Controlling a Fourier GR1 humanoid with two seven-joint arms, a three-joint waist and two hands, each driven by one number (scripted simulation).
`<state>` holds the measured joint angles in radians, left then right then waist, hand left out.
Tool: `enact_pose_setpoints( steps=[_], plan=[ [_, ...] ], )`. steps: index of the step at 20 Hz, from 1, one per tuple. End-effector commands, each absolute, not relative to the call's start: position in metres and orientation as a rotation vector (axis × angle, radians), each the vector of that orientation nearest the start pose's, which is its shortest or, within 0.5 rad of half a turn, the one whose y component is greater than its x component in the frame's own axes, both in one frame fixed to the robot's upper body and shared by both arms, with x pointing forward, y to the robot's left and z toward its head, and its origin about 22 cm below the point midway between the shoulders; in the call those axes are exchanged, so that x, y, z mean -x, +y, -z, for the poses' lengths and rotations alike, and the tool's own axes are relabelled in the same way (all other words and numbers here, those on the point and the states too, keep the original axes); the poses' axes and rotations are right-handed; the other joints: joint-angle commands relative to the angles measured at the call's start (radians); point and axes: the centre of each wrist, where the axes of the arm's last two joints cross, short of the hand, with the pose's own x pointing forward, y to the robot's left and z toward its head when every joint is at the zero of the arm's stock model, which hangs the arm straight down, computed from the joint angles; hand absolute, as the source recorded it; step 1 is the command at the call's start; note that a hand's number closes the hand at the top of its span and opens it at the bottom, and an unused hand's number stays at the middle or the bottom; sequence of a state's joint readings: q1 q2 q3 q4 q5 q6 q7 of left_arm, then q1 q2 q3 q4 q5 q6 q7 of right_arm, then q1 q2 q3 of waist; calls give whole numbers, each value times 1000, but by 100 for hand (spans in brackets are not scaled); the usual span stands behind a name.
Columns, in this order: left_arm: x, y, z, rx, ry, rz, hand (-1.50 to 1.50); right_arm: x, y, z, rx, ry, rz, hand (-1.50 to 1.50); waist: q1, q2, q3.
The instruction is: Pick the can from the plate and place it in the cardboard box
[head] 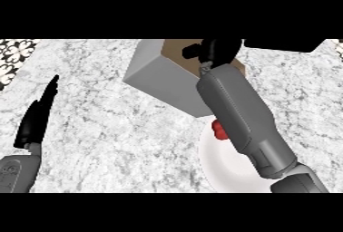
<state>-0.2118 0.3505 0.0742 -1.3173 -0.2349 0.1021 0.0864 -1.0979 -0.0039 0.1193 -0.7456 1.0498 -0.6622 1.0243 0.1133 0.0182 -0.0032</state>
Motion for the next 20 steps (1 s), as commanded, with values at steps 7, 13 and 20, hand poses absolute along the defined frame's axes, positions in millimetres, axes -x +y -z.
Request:
enact_pose_setpoints(
  steps=[7, 13, 20],
  plan=[
    [-281, 342, -22, -604, -1397, 257, 0, -429, -48, -146, 1143, -1499, 332, -150, -48, -10, 2],
    [-271, 346, -14, -635, -1355, 226, 0, -404, -43, -140, 1051, -1549, 373, -150, -105, -33, 3],
    [-266, 375, -28, -700, -1332, 175, 0, -366, -66, -111, 1088, -1488, 364, -150, -159, -47, 3]
  ],
)
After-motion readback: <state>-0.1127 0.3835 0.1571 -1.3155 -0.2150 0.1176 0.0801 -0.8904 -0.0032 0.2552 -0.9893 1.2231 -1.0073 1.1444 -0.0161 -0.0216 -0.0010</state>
